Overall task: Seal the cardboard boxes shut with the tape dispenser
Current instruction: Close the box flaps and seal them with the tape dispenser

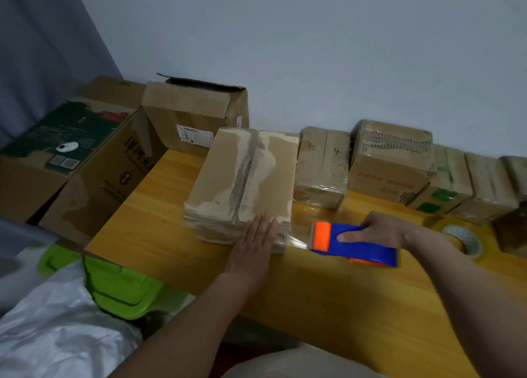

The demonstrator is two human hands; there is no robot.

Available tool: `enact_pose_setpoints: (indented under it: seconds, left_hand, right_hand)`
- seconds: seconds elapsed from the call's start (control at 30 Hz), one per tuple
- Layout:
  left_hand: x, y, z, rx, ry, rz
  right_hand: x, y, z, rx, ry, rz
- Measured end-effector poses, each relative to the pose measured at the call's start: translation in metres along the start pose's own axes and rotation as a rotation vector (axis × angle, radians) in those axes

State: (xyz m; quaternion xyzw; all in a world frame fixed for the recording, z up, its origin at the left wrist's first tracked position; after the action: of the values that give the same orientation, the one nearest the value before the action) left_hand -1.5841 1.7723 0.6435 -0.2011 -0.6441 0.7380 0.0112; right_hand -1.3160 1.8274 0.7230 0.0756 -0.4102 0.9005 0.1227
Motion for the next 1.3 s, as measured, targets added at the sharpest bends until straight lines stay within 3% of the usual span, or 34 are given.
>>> enact_pose_setpoints:
  seconds: [0.23, 0.5, 0.77, 0.87, 1.03, 1.3]
  left_hand:
    - [-0.007, 0.0, -0.002, -0.016, -0.015, 0.044]
    - [-0.011, 0.005, -0.006, -0.044, -0.008, -0.033]
    - [-0.006, 0.007, -0.006, -0.043, 0.011, -0.027]
    - [-0.003, 0.002, -0.005, -0.03, 0.015, -0.004]
    - [0.005, -0.003, -0.006, -0.036, 0.028, 0.08]
    - [0.022, -0.017, -0.01, 0.005, 0.067, 0.022]
  right_hand:
    - [-0.013, 0.0, 0.004, -0.029, 0.039, 0.136]
    - [0.004, 0.006, 0.008, 0.052, 0.062, 0.213]
    - [0.067, 0.035, -0.013, -0.215, 0.073, 0.572]
    - [0.061, 0.053, -0.018, -0.278, 0.099, 0.744]
    - [0.015, 0.075, -0.02, -0.347, 0.223, 0.546]
    - [0.012, 0.121, -0.017, -0.451, 0.334, 0.377]
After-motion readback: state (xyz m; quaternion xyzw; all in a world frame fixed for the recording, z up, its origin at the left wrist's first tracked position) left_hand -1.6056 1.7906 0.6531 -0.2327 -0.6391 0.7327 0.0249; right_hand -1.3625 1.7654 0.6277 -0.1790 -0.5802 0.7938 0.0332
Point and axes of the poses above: each hand's wrist, its own z-axis away from the middle knuckle, its own y-axis out of the palm, x = y × z, the point moved 1 cm from there along -z, towards the middle knuckle, and after that the axes turned 13 degrees about z, right-handed, at the moved point
